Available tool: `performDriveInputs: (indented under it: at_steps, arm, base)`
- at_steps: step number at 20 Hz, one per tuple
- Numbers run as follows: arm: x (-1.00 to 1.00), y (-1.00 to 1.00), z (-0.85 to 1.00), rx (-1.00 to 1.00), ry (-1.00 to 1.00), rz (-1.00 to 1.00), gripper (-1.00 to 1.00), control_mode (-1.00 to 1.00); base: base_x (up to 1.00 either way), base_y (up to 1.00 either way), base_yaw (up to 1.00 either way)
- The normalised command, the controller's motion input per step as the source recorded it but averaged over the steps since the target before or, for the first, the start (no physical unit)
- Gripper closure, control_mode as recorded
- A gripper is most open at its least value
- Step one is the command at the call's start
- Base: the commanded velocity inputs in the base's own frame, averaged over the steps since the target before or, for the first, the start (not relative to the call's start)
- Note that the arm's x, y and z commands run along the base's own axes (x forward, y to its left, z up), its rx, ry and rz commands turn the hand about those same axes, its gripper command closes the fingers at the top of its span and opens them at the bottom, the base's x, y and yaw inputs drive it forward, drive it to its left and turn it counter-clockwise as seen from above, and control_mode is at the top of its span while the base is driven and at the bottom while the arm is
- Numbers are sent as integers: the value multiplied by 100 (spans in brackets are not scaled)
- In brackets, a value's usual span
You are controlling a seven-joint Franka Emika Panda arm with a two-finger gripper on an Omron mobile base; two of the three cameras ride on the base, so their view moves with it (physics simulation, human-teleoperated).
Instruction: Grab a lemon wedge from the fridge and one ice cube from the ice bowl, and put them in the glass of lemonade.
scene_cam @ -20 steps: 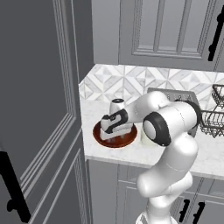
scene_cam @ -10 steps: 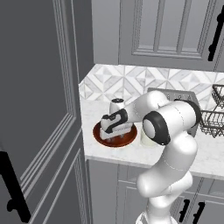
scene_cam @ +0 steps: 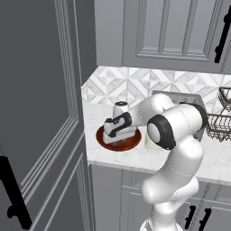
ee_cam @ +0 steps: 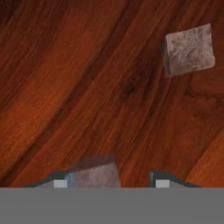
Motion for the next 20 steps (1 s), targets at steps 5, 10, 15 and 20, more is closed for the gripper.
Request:
performDriveInputs:
  at_steps: [5,10,15,20]
  arm:
    - [0,0,0,0,0,0,100,-100]
    - [-8,2,12,-5,0,0,100,-100]
    - [-46,1,73,-9,-7,0,100,-100]
    - [-21,2,48,-1,-10,0,100,-100]
  base:
    - [0,0,0]
    - [0,0,0]
    - [0,0,0]
    - [0,0,0]
